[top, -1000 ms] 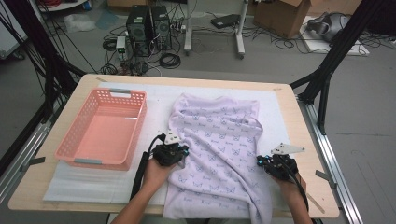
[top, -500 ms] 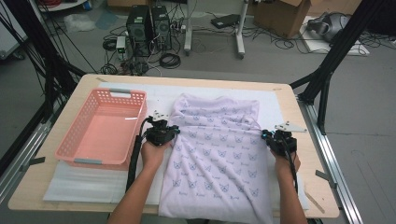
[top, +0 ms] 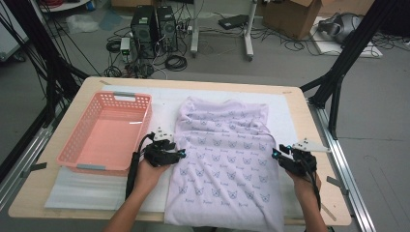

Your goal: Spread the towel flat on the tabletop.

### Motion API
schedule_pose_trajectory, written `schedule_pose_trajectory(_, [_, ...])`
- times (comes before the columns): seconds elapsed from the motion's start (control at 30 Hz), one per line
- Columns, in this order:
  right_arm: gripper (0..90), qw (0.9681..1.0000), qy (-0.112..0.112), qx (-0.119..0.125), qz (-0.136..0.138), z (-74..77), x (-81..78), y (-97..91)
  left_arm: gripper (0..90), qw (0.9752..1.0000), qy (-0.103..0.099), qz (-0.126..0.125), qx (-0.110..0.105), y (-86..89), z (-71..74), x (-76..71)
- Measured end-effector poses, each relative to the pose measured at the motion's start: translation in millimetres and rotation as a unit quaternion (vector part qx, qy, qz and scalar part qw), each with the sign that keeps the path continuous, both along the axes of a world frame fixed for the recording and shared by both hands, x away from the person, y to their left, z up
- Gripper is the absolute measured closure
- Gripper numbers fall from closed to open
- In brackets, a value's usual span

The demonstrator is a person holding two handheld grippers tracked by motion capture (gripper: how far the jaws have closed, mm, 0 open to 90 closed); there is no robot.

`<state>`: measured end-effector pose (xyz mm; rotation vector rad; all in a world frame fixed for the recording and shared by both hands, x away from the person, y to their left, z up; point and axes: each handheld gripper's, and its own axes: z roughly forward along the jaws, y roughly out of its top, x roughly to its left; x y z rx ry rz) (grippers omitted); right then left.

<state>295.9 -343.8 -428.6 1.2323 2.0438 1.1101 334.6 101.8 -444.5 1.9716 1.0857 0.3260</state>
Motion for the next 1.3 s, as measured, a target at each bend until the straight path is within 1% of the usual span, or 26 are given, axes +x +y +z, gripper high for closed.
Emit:
schedule_pose_trajectory(0.03, [60.3,1.0,0.008,-0.002,0.003,-2.9,-4.1,0.6,49.2,1.0,0.004,0.0,0.005,-2.8,-2.3,-0.1])
schedule_pose_trajectory(0.1, [58.8,0.9997,0.02,-0.01,0.013,-8.9,-9.4,2.0,51.8,0.9992,-0.023,0.0,0.034,-8.7,-4.4,-3.4])
schedule_pose_trajectory(0.13, [58.5,0.9994,0.027,-0.015,0.017,-12.2,-10.2,3.2,57.3,0.9981,-0.036,0.0,0.05,-10.5,-4.8,-4.4])
schedule_pose_trajectory(0.17, [58.4,0.999,0.036,-0.019,0.02,-15.5,-9.7,4.9,66.1,0.9986,-0.036,-0.005,0.04,-10.7,-4.9,-4.1])
schedule_pose_trajectory(0.2, [58.7,0.9986,0.044,-0.021,0.022,-18.5,-8.2,6.3,81.3,0.9991,-0.026,-0.001,0.034,-10.3,-4.4,-3.0])
schedule_pose_trajectory(0.27, [66.2,0.9978,0.059,-0.02,0.024,-22.5,-3.7,9.4,83.9,0.9981,-0.033,0.025,0.046,-11.0,-2.5,-1.2])
schedule_pose_trajectory(0.3, [77.4,0.9976,0.062,-0.013,0.026,-21.4,-2.3,9.9,84.0,0.9977,-0.037,0.038,0.043,-8.1,-2.1,0.9])
schedule_pose_trajectory(0.33, [83.4,0.997,0.069,-0.01,0.034,-21.0,-0.4,10.5,84.1,0.9975,-0.036,0.05,0.034,-5.2,-2.3,3.1])
schedule_pose_trajectory(0.37, [85.3,0.9966,0.073,-0.007,0.038,-20.7,1.7,11.7,84.1,0.9971,-0.035,0.061,0.03,-2.9,-3.1,5.3])
schedule_pose_trajectory(0.43, [86.5,0.9966,0.07,-0.008,0.041,-20.6,7.4,13.3,84.0,0.997,-0.034,0.064,0.028,-0.6,-5.6,9.1])
schedule_pose_trajectory(0.5, [86.7,0.9978,0.061,-0.012,0.024,-21.3,13.4,16.1,82.6,0.9969,-0.036,0.065,0.026,-1.0,-6.2,9.6])
schedule_pose_trajectory(0.53, [86.6,0.9982,0.057,-0.016,0.013,-21.6,16.3,16.9,79.6,0.9969,-0.036,0.064,0.029,-1.0,-6.1,9.1])
schedule_pose_trajectory(0.57, [86.5,0.9985,0.051,-0.02,-0.002,-21.7,19.0,17.3,72.4,0.997,-0.033,0.062,0.032,-1.0,-5.7,8.5])
schedule_pose_trajectory(0.6, [85.7,0.9985,0.049,-0.022,-0.013,-21.4,20.5,17.1,63.2,0.9976,-0.025,0.06,0.026,-0.4,-4.7,7.0])
schedule_pose_trajectory(0.63, [83.5,0.9985,0.048,-0.019,-0.02,-21.2,20.7,16.9,54.8,0.9982,-0.017,0.055,0.018,0.7,-3.5,4.2])
schedule_pose_trajectory(0.67, [78.6,0.9986,0.047,-0.015,-0.021,-20.9,20.0,15.9,50.9,0.9986,-0.016,0.048,0.017,2.5,-1.8,-0.2])
schedule_pose_trajectory(0.7, [72.0,0.9986,0.045,-0.013,-0.025,-20.3,18.1,14.6,50.3,0.9989,-0.02,0.04,0.014,4.3,-1.0,-5.4])
schedule_pose_trajectory(0.73, [68.5,0.9988,0.04,-0.01,-0.028,-19.4,15.1,13.0,49.1,0.9992,-0.02,0.033,0.013,6.2,-0.5,-10.1])
schedule_pose_trajectory(0.8, [61.8,0.9993,0.031,0.004,-0.022,-16.3,7.1,8.2,48.4,0.9995,-0.014,0.022,0.02,10.0,-0.8,-19.7])
schedule_pose_trajectory(0.83, [59.5,0.9992,0.031,0.018,-0.019,-14.7,2.1,6.0,48.3,0.9995,-0.014,0.019,0.021,11.6,-1.4,-24.8])
schedule_pose_trajectory(0.9, [58.0,0.999,0.032,0.031,-0.008,-12.6,-5.9,2.5,48.2,0.9999,-0.009,0.01,0.011,14.6,-3.3,-33.5])
schedule_pose_trajectory(1.03, [55.8,0.9992,0.033,0.017,0.014,-9.2,-26.6,-1.1,45.5,1.0,0.0,0.003,0.004,15.5,-2.4,-42.1])
schedule_pose_trajectory(1.1, [54.4,0.999,0.037,0.014,0.021,-10.6,-37.8,-2.2,44.0,1.0,-0.002,0.003,0.003,16.5,-4.2,-47.8])
schedule_pose_trajectory(1.17, [53.9,0.9988,0.042,0.001,0.025,-13.6,-45.8,-2.5,43.0,1.0,-0.001,0.001,-0.007,18.1,-5.0,-53.7])
schedule_pose_trajectory(1.23, [52.7,0.9984,0.05,-0.001,0.026,-16.3,-51.0,-1.6,42.4,0.9999,-0.003,-0.005,-0.014,20.2,-6.1,-61.0])
schedule_pose_trajectory(1.3, [52.1,0.9983,0.051,0.001,0.027,-17.8,-56.8,0.2,38.5,0.9992,0.0,-0.025,-0.032,23.5,-7.8,-67.9])
